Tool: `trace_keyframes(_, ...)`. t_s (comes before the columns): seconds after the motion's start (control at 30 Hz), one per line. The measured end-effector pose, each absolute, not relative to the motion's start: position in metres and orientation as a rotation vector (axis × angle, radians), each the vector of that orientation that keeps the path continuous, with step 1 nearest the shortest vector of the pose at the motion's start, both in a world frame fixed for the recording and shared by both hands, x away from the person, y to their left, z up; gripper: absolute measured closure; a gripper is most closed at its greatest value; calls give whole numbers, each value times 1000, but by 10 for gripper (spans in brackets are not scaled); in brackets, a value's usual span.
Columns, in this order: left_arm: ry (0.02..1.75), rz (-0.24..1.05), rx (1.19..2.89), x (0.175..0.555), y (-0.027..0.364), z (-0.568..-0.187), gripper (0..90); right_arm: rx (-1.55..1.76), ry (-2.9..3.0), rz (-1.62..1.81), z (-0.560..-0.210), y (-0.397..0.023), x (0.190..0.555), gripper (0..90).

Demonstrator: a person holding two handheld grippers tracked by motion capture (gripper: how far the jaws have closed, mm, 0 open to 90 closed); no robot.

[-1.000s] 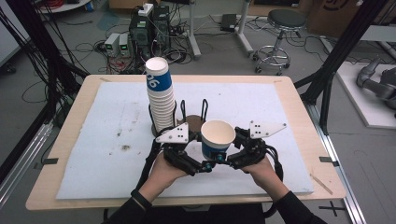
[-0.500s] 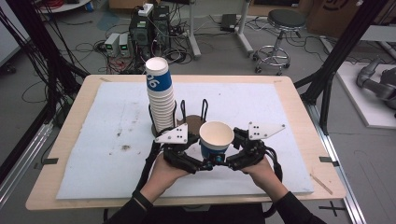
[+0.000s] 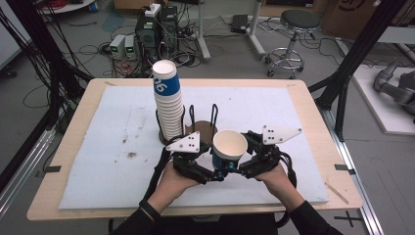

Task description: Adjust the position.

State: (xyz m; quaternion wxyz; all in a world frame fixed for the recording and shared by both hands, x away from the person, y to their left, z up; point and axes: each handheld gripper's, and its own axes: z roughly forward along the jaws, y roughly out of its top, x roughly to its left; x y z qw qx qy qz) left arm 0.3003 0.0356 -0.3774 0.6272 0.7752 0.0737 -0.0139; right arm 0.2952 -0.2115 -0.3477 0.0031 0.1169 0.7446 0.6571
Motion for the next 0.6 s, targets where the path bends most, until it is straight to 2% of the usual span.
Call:
trace_keyframes(0.13, 172, -41, 1773, 300, 35, -378, 291, 350, 2324, 2064, -348, -212, 295, 230)
trace_keyframes(0.33, 183, -65, 1731, 300, 35, -375, 220, 346, 2331, 2050, -351, -209, 294, 239)
trace_keyframes(0.6, 187, -66, 1699, 299, 35, -373, 228, 347, 2330, 2059, -352, -207, 293, 241)
